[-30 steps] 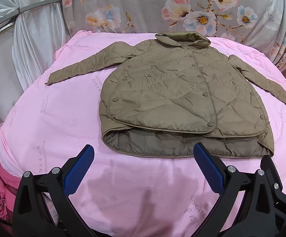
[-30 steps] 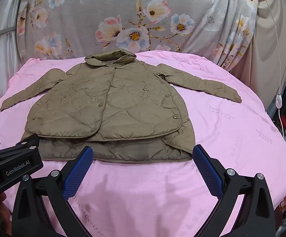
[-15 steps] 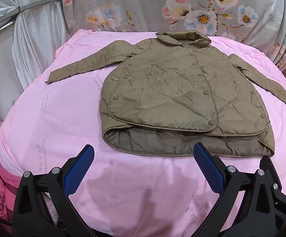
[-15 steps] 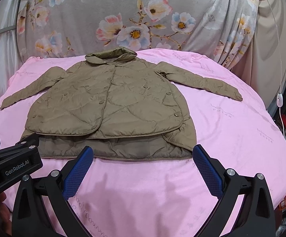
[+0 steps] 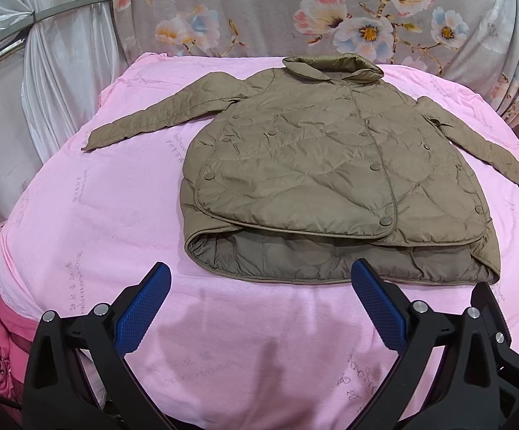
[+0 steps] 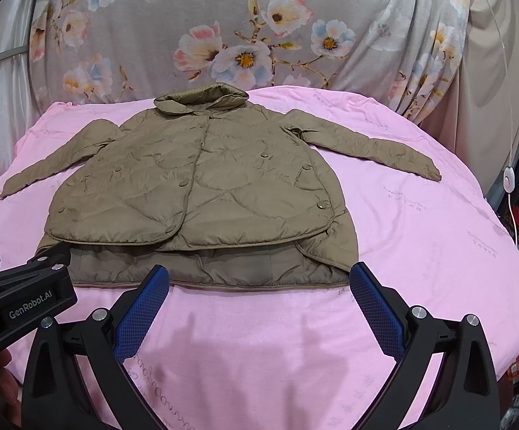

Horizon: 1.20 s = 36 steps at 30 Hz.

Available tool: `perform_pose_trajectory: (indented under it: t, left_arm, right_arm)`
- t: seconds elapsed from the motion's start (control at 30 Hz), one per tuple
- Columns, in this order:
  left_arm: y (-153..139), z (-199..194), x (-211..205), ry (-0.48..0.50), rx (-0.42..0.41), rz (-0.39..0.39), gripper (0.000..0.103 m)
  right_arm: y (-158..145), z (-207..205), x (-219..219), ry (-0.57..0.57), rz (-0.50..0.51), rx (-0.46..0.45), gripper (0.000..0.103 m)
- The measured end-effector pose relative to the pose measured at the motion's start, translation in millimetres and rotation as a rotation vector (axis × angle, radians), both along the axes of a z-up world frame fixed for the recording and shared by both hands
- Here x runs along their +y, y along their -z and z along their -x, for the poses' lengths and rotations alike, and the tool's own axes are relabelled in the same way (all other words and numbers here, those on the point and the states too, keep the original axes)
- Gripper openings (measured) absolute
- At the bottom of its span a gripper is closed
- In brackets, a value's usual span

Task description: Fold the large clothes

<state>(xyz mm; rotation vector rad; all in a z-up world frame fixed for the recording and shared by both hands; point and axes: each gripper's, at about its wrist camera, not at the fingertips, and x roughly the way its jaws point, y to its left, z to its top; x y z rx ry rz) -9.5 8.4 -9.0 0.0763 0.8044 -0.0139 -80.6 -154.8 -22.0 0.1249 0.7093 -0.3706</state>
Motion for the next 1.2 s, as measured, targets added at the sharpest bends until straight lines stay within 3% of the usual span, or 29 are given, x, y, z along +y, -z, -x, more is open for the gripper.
perform_pose_trajectory:
  t: [1.2]
  left_arm:
    - [11,-14,-1,-0.004,0.039,-0.025,0.098]
  right_arm:
    - [14,-15,-2,-0.009,-0.022,0.048,0.098]
